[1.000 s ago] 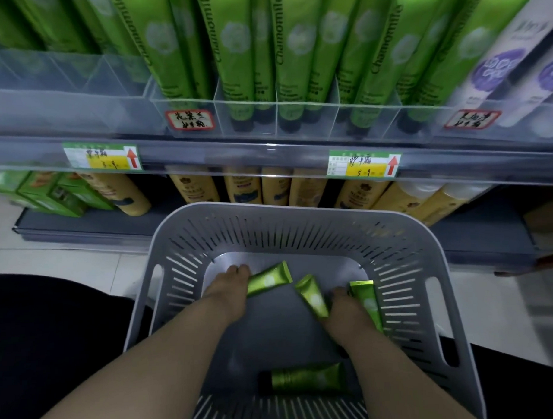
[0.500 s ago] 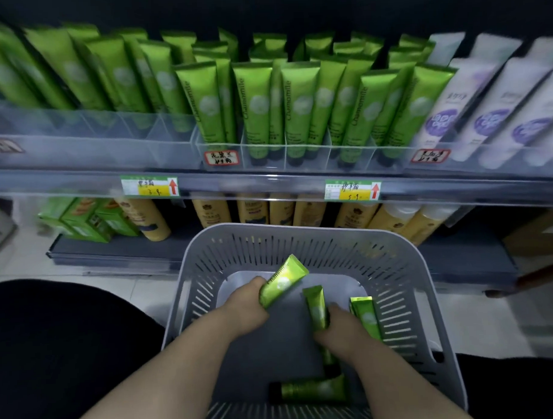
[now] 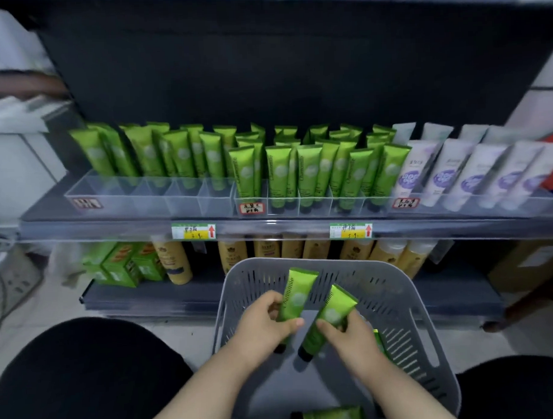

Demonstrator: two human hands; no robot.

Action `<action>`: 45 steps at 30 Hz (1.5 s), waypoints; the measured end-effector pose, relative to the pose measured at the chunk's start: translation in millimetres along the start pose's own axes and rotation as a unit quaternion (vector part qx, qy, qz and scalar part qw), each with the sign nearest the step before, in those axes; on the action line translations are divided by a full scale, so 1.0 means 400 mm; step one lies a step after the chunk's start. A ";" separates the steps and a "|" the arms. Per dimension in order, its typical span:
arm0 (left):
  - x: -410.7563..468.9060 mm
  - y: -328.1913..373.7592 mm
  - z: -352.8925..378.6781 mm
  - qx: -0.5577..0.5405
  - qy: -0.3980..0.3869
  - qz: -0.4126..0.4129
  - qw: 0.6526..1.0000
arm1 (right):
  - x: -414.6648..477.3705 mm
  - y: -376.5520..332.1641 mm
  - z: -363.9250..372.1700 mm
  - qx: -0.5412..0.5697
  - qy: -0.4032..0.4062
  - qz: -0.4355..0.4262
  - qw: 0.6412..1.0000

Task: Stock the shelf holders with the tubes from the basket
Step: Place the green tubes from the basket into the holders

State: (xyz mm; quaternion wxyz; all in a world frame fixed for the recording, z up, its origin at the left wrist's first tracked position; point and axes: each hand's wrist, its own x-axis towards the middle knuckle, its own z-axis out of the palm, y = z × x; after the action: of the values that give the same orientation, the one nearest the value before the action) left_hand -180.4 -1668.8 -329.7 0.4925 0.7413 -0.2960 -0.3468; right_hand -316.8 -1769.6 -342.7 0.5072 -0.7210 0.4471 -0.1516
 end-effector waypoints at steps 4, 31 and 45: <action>-0.016 0.057 -0.044 -0.111 -0.028 0.049 0.992 | -0.020 -0.059 -0.032 0.056 -0.002 -0.007 0.998; 0.152 0.314 -0.420 -0.017 0.197 0.189 0.962 | 0.123 -0.630 -0.019 0.006 -0.026 -0.245 0.969; 0.208 0.251 -0.563 -0.084 0.257 0.178 0.946 | 0.242 -0.813 0.094 -0.038 -0.013 -0.296 0.954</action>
State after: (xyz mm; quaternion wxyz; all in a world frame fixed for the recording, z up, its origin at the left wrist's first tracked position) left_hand 40.0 -1649.5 -192.5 0.6663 0.6964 -0.2561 -0.0744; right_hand -78.2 -1796.5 -99.9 0.4179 -0.8415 0.2125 -0.2686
